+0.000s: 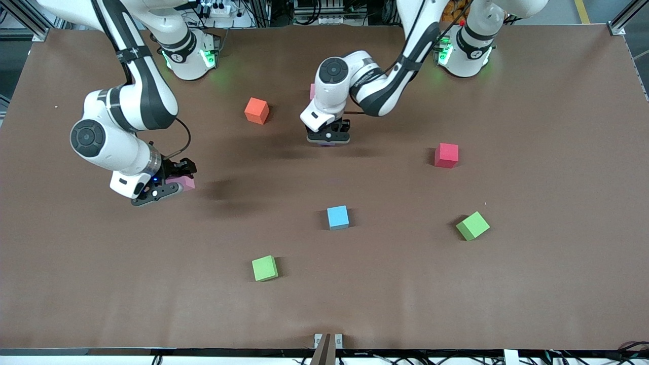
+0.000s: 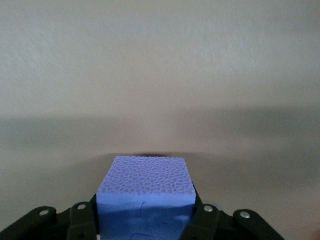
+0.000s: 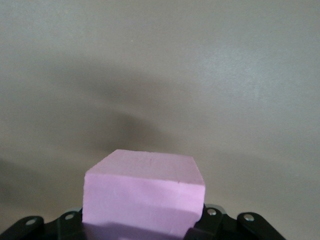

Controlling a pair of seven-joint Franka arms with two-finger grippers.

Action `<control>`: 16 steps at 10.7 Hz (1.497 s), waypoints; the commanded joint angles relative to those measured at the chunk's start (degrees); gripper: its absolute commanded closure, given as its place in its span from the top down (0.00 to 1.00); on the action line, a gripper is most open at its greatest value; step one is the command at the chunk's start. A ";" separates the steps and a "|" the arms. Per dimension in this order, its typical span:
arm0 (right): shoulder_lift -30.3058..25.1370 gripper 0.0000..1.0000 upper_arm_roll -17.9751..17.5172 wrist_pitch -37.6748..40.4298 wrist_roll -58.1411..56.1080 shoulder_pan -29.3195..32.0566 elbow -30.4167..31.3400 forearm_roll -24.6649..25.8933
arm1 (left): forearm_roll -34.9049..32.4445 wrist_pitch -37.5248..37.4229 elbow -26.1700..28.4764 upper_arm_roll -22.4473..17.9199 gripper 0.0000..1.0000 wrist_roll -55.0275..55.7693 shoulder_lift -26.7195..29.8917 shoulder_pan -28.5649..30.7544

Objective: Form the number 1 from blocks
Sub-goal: 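Place the purple cube below the pink cube with the left gripper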

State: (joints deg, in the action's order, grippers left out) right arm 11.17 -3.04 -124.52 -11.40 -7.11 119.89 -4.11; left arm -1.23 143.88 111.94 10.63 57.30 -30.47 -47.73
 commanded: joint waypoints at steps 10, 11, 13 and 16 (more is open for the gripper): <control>0.08 0.00 0.06 4.98 2.87 -4.76 -0.19 -1.78 | 0.96 -1.06 0.39 0.62 0.00 4.58 -1.96 -5.01; 0.08 0.00 0.06 4.98 2.96 -4.85 -0.10 -1.78 | 0.96 -1.06 0.65 0.97 0.00 4.84 -1.96 -5.01; -0.10 0.00 0.06 5.94 4.80 -5.80 -0.19 -1.87 | 0.96 -1.06 0.91 0.97 0.00 4.84 -1.96 -5.09; -0.19 0.00 0.06 5.95 8.31 -8.18 -0.28 -1.87 | 0.96 -1.06 0.92 0.97 0.00 5.54 -2.05 -5.18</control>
State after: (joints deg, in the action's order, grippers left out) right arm 11.35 -3.16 -119.32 -5.22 -13.81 119.90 -5.41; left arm -1.18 143.33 112.08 11.36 61.08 -32.47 -52.45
